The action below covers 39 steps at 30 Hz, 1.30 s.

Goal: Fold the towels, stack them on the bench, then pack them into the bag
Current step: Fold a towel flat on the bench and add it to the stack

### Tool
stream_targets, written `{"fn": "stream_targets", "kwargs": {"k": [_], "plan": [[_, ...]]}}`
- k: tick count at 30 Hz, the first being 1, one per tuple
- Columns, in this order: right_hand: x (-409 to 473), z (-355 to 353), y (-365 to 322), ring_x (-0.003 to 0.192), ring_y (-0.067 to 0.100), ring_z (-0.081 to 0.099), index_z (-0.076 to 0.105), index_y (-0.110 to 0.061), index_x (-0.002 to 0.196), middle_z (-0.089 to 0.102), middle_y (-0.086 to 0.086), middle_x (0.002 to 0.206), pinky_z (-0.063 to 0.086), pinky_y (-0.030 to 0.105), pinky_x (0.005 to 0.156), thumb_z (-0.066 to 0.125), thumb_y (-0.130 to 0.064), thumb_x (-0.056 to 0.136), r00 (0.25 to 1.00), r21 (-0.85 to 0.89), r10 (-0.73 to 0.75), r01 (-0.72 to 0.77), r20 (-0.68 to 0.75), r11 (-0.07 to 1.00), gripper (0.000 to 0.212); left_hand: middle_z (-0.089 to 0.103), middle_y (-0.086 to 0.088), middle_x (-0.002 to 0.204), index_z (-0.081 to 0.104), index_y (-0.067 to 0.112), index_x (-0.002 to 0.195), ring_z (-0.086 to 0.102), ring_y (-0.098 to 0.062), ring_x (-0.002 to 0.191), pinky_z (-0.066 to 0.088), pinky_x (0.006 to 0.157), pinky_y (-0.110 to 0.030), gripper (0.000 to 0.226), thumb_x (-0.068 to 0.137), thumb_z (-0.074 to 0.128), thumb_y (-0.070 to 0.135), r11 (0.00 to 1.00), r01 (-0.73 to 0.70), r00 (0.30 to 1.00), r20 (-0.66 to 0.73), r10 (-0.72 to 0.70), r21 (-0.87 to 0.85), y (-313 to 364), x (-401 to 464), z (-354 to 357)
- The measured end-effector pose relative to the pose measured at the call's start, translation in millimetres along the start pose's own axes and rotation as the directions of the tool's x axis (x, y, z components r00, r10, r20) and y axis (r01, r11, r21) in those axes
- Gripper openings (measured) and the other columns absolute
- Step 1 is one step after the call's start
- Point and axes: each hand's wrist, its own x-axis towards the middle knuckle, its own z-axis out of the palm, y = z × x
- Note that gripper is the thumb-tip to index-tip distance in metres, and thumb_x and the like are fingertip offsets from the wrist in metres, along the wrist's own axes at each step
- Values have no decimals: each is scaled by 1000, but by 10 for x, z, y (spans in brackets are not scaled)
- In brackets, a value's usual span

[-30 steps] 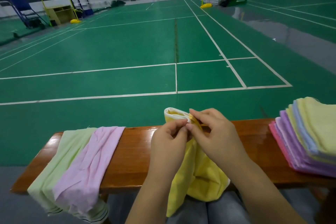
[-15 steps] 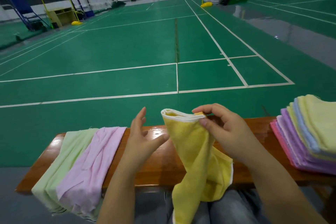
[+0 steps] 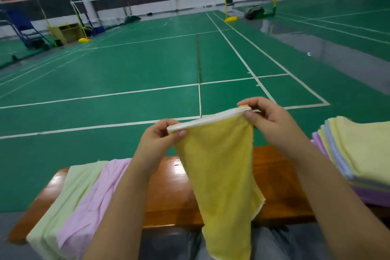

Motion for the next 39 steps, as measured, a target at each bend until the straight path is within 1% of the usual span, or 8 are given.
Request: {"fn": "stream_targets", "kwargs": {"k": [4, 9, 18, 21, 24, 28, 34, 39], "plan": [[224, -147, -226, 87, 19, 59, 56, -34, 97, 64, 1, 92, 51, 38, 83, 48, -6, 96, 985, -83, -159, 154, -62, 985, 29, 64, 17, 65, 69, 27, 70, 54, 2, 64, 44, 64, -12, 30, 77, 71, -2, 968, -238, 964, -102, 245, 74, 480, 181, 77], [222, -141, -249, 93, 13, 60, 53, -34, 94, 65, -3, 98, 50, 39, 90, 47, -5, 97, 989, -166, -145, 145, 12, 975, 30, 62, 18, 63, 63, 19, 77, 52, 2, 63, 42, 63, -12, 21, 81, 69, -1, 949, -236, 961, -93, 260, 211, 515, 143, 90], [73, -305, -434, 72, 4, 62, 61, -18, 99, 66, -4, 81, 56, 22, 69, 47, -1, 96, 995, 179, -102, 102, -10, 979, 23, 58, 17, 58, 57, 15, 77, 49, 3, 57, 39, 56, -10, 18, 80, 67, 0, 925, -349, 932, -47, 359, 152, 834, -68, 154], [131, -310, -389, 74, 5, 63, 60, -20, 98, 67, -4, 83, 56, 23, 71, 47, -2, 96, 997, 116, -71, 70, 7, 991, 23, 55, 16, 59, 52, 14, 75, 47, 1, 58, 38, 54, -12, 18, 79, 70, 9, 937, -322, 943, -38, 330, 137, 786, 11, 151], [195, -244, -155, 81, 10, 63, 59, -24, 97, 66, -3, 89, 56, 30, 78, 47, -5, 97, 1000, -7, -4, 4, 12, 1000, 22, 49, 6, 65, 50, 17, 75, 44, -6, 62, 34, 55, -20, 27, 77, 76, 21, 969, -175, 983, -29, 183, 176, 481, 119, 136], [314, -188, 60, 87, 8, 60, 57, -21, 103, 64, -6, 94, 52, 31, 84, 48, -8, 97, 1000, -113, 7, -8, -11, 994, 17, 40, 3, 68, 45, 18, 78, 36, -8, 61, 29, 56, -27, 22, 90, 63, 21, 959, -37, 999, -25, 46, 283, 188, 295, 180], [394, -282, -137, 83, -2, 56, 56, -22, 107, 60, -10, 90, 46, 15, 78, 47, -6, 97, 976, -97, -187, 176, -114, 980, 20, 40, 13, 63, 42, 22, 77, 36, -6, 60, 31, 57, -26, 24, 87, 63, 26, 956, -195, 979, -9, 202, 220, 520, 365, 230], [-24, -258, 94, 83, -6, 57, 57, -31, 101, 63, -11, 90, 45, 12, 77, 49, -3, 95, 991, -14, -112, 111, -67, 994, 30, 48, 17, 61, 46, 17, 76, 41, -1, 60, 33, 54, -15, 20, 75, 66, 16, 985, -143, 988, 78, 136, 95, 286, -53, 201]]}}
